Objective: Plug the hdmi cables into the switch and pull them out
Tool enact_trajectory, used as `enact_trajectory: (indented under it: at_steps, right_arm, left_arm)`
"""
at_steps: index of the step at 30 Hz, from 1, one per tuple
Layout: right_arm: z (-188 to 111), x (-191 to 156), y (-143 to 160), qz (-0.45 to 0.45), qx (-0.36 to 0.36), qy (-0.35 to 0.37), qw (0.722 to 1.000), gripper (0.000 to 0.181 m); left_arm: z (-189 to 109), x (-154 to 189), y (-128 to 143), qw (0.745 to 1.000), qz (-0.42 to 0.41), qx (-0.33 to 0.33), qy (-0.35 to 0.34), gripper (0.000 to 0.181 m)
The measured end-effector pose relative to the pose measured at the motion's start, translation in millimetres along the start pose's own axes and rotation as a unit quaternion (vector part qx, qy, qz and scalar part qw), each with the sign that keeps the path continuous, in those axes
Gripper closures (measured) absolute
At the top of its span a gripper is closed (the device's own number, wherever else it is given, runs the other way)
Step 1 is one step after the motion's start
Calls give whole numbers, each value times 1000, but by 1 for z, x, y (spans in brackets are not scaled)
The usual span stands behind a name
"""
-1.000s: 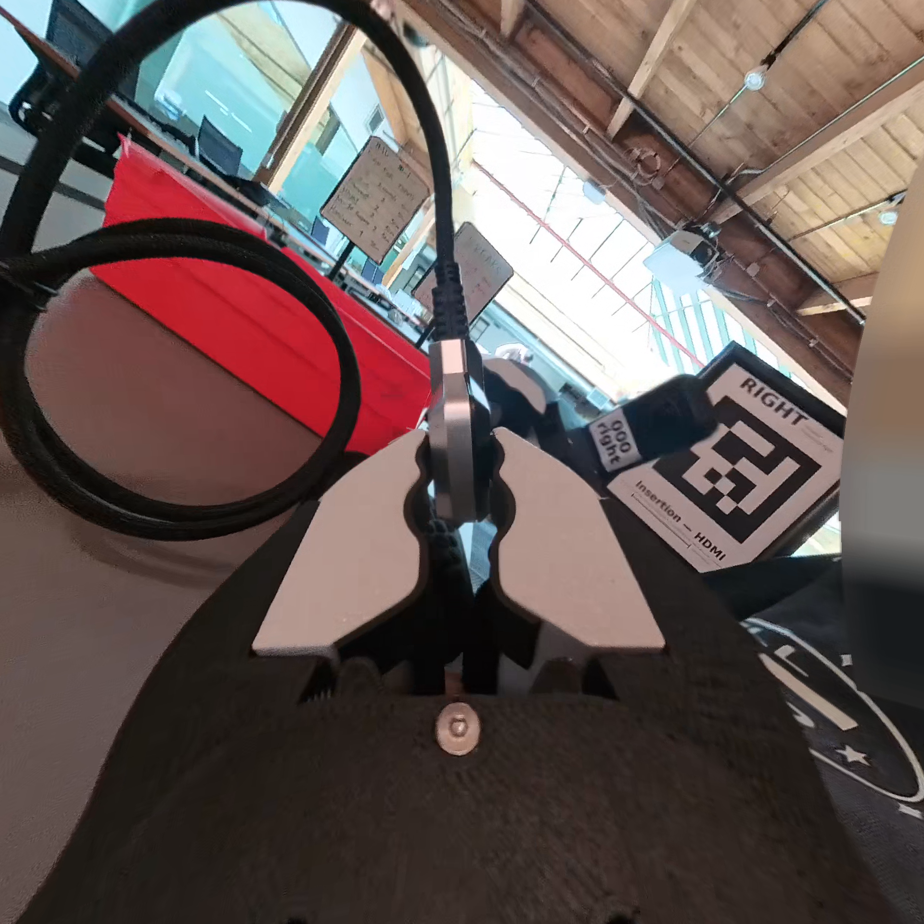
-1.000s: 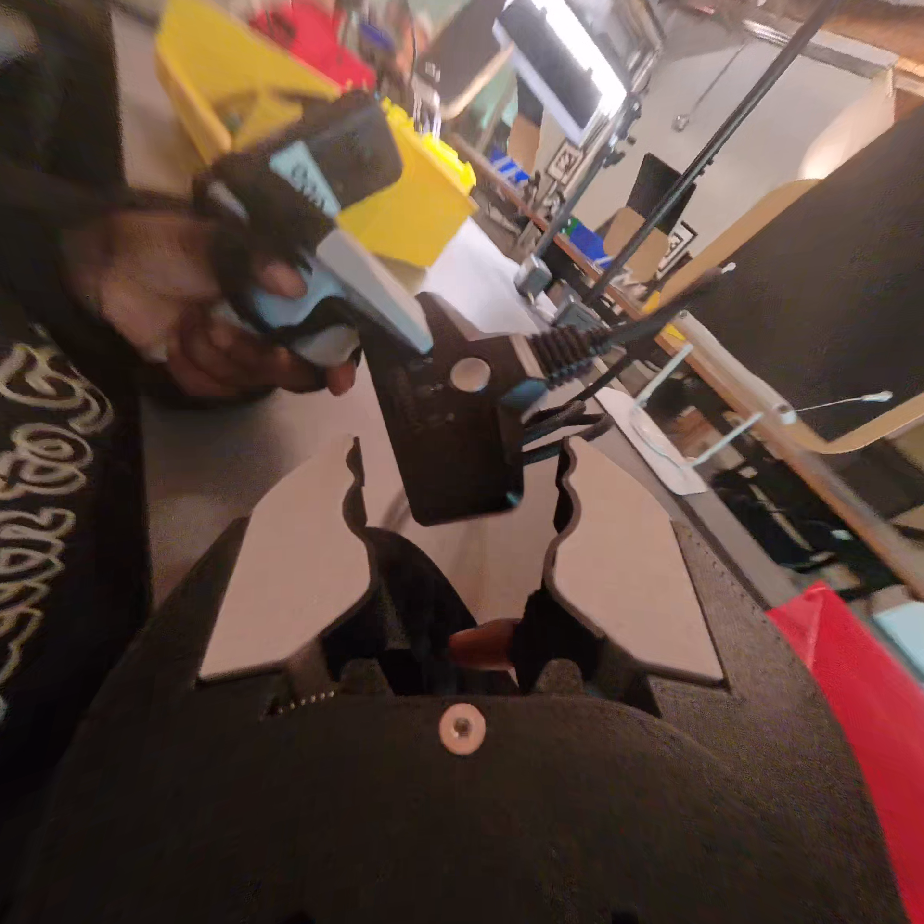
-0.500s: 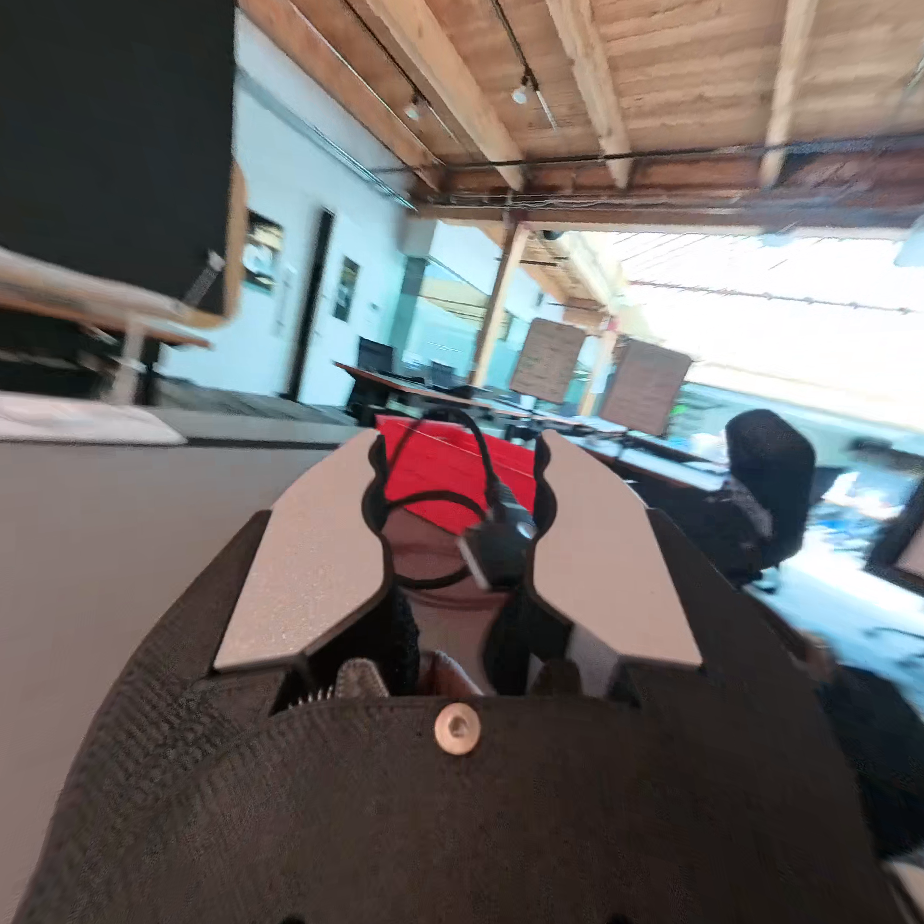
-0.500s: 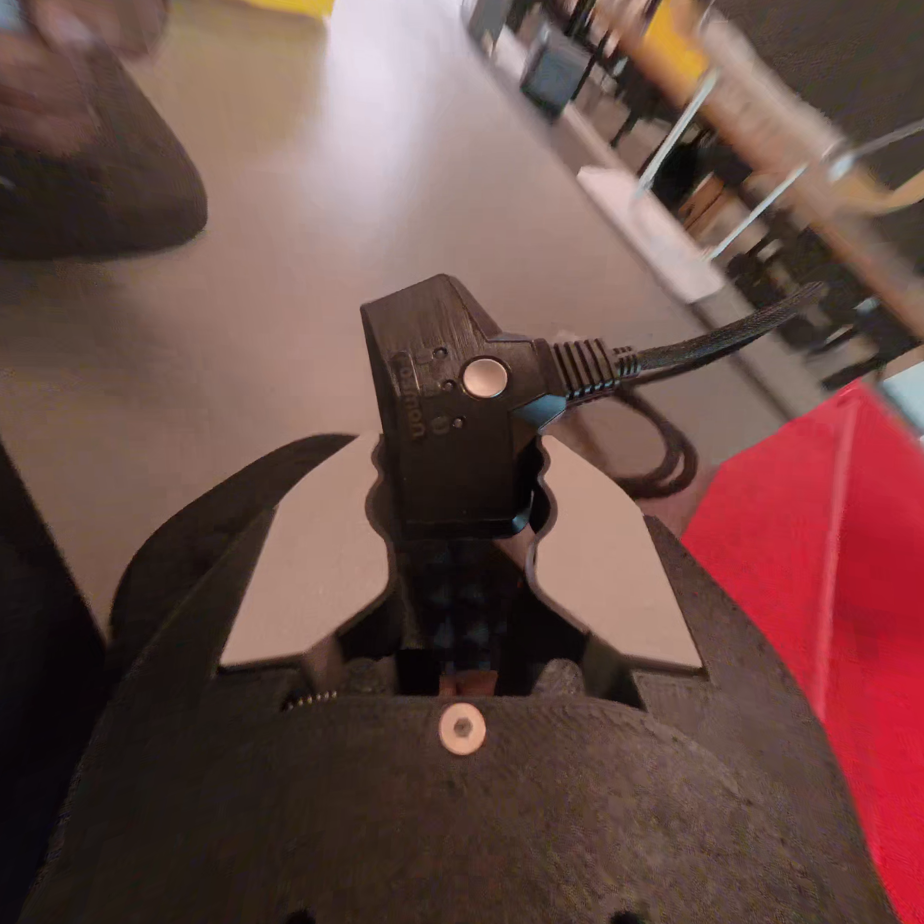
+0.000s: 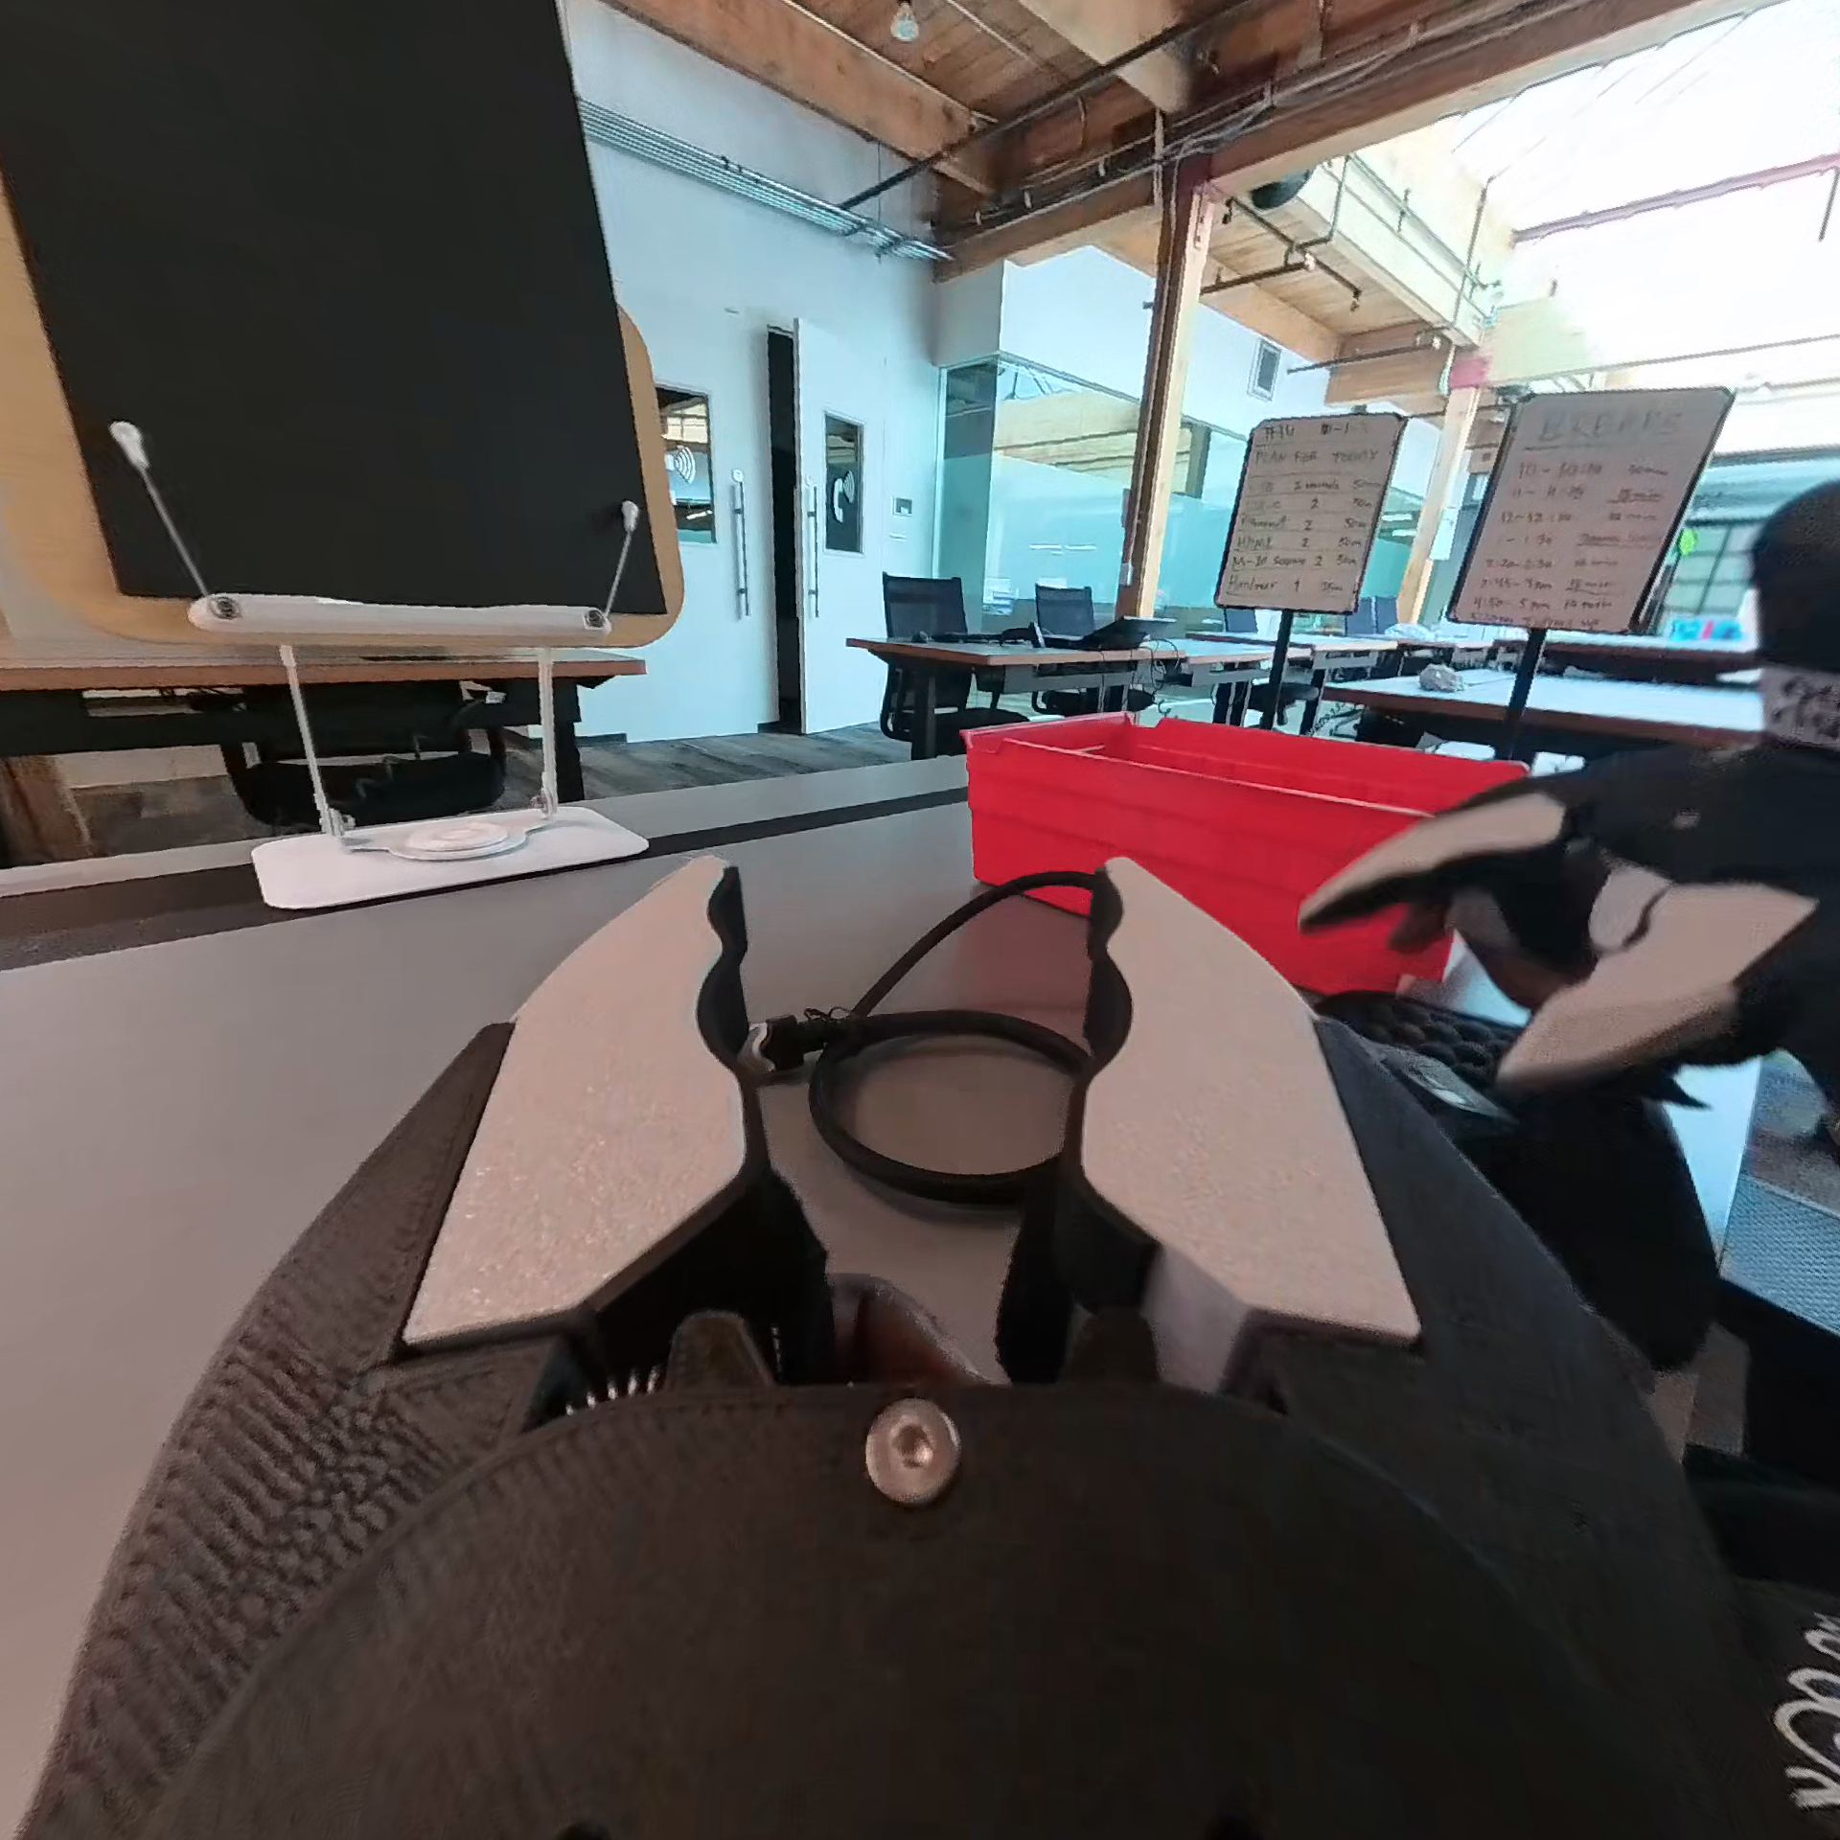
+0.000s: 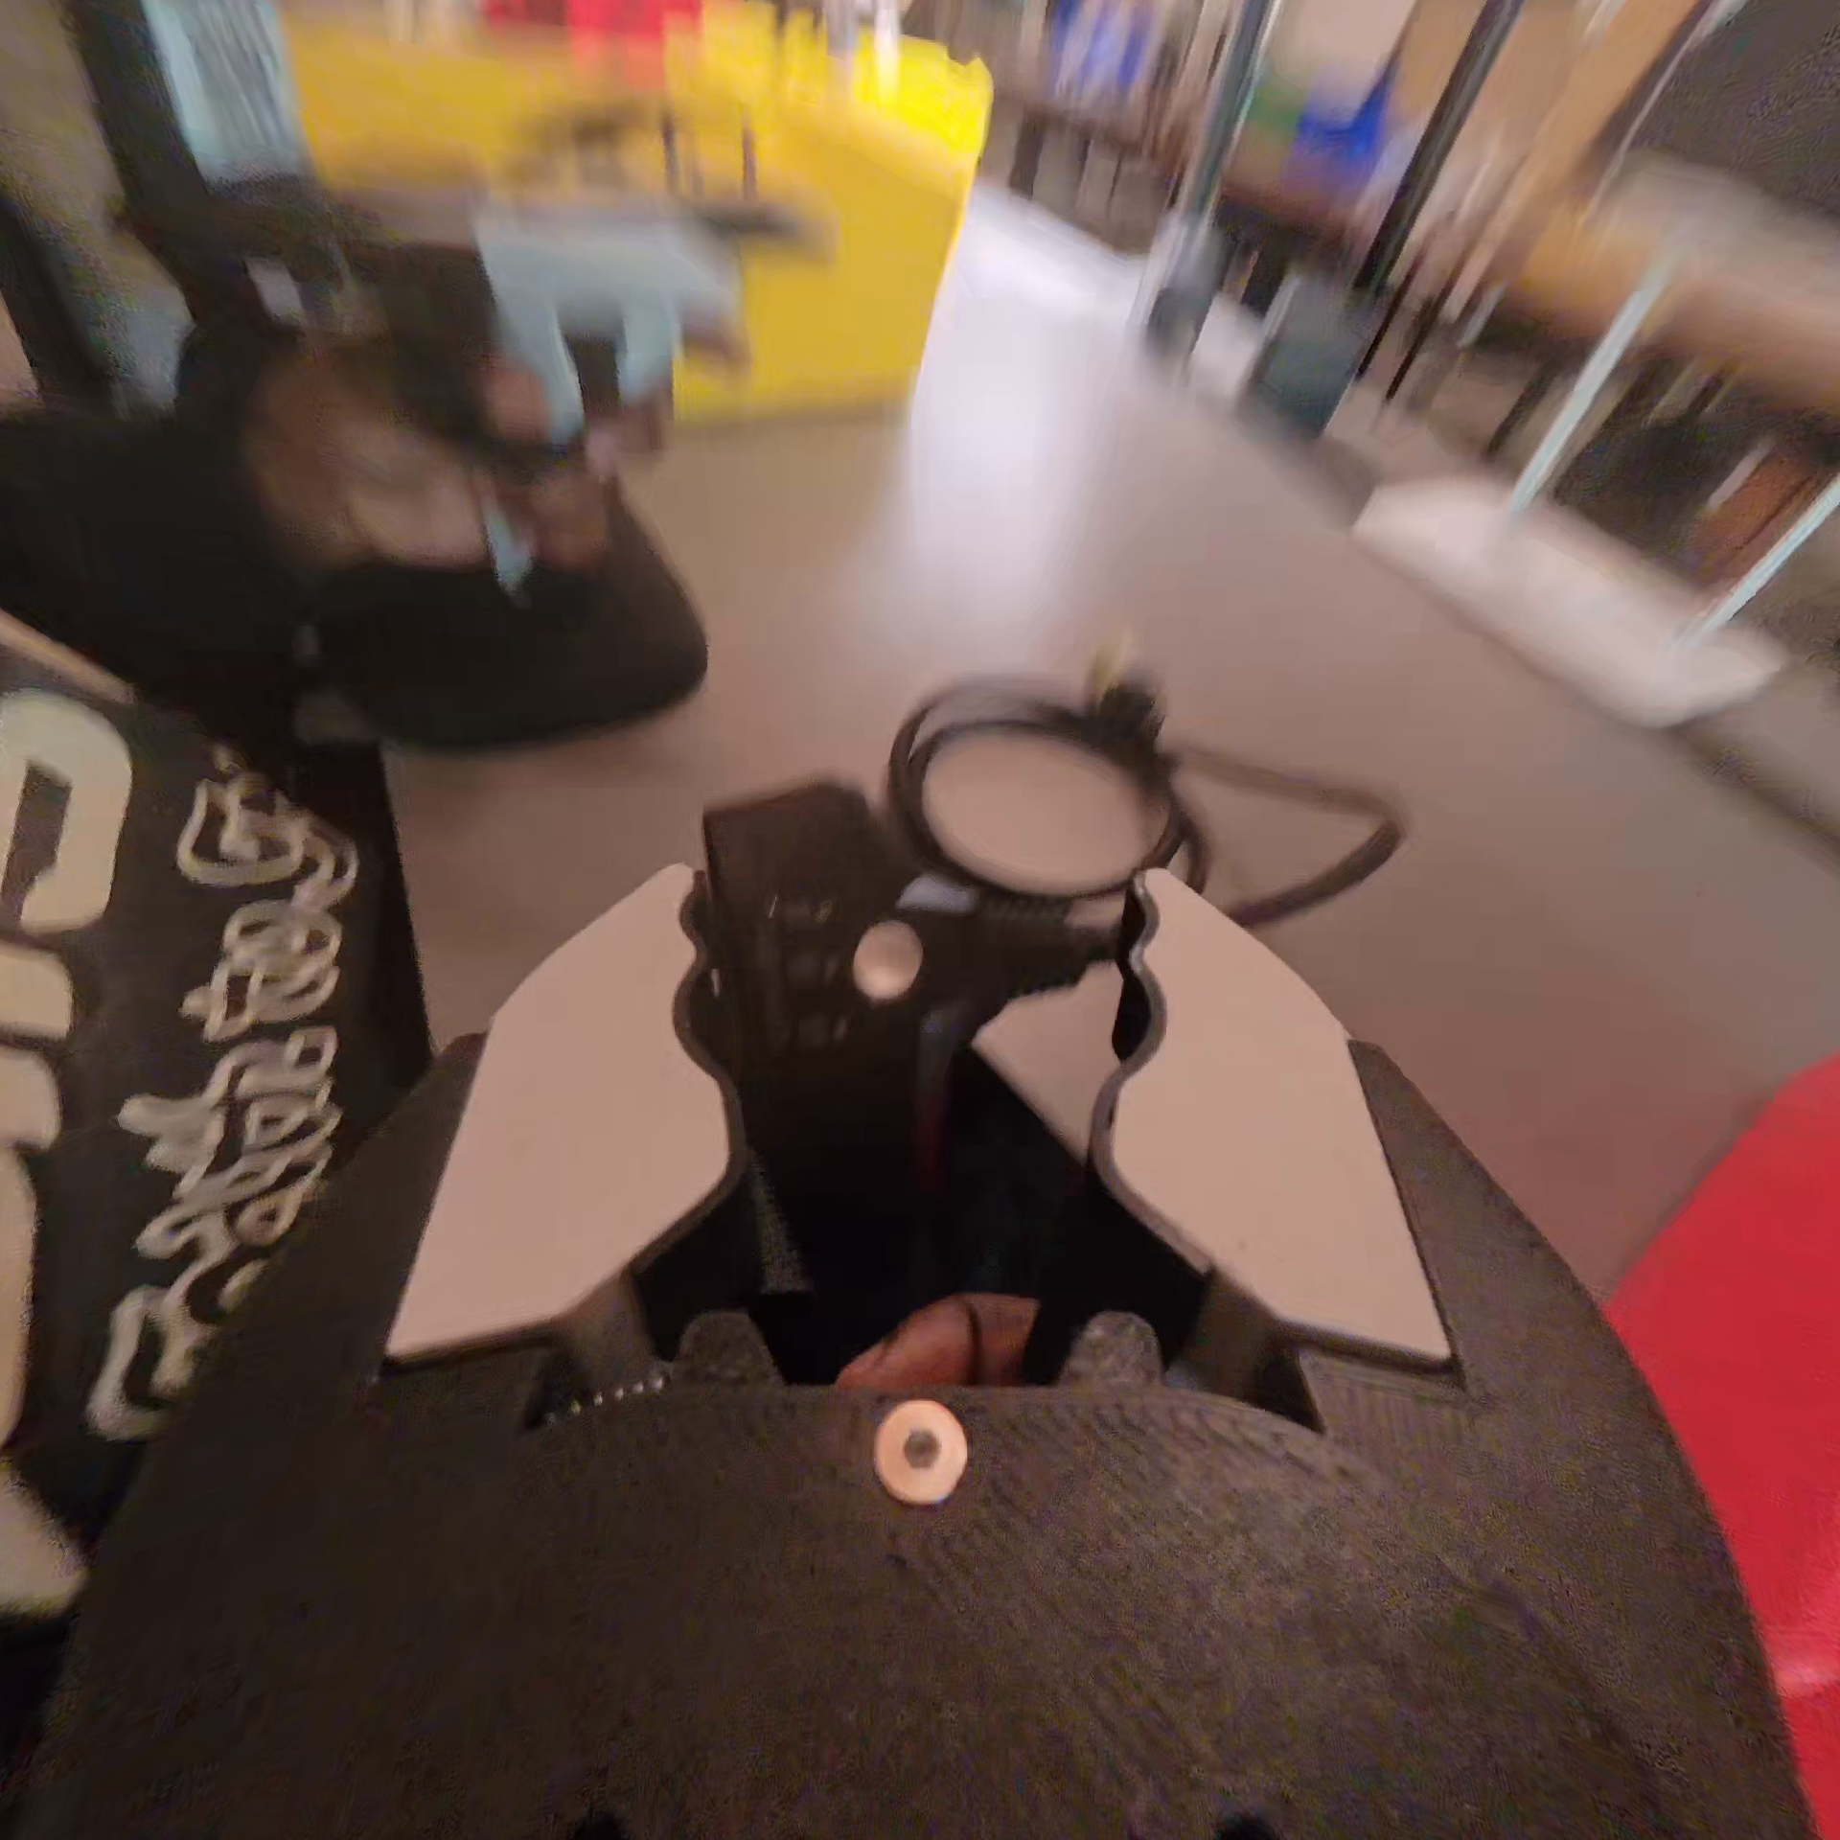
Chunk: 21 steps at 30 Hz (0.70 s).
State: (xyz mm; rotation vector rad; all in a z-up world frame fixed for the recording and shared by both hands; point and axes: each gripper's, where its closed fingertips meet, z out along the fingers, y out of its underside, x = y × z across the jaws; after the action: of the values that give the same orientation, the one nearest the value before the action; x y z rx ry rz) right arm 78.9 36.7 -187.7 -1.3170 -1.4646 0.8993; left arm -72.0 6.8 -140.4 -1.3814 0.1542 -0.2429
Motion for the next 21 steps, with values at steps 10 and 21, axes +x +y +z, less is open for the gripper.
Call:
enact_trajectory:
  at_steps: [10, 21]
  right_arm:
    - [-53, 46, -52, 40, 349, 124, 928, 132]
    - [-47, 40, -51, 27, 336, 107, 935, 136]
  left_arm:
    - [-3, 4, -4, 997, 71, -36, -4, 109]
    - [-184, -202, -113, 813, 308, -379, -317, 120]
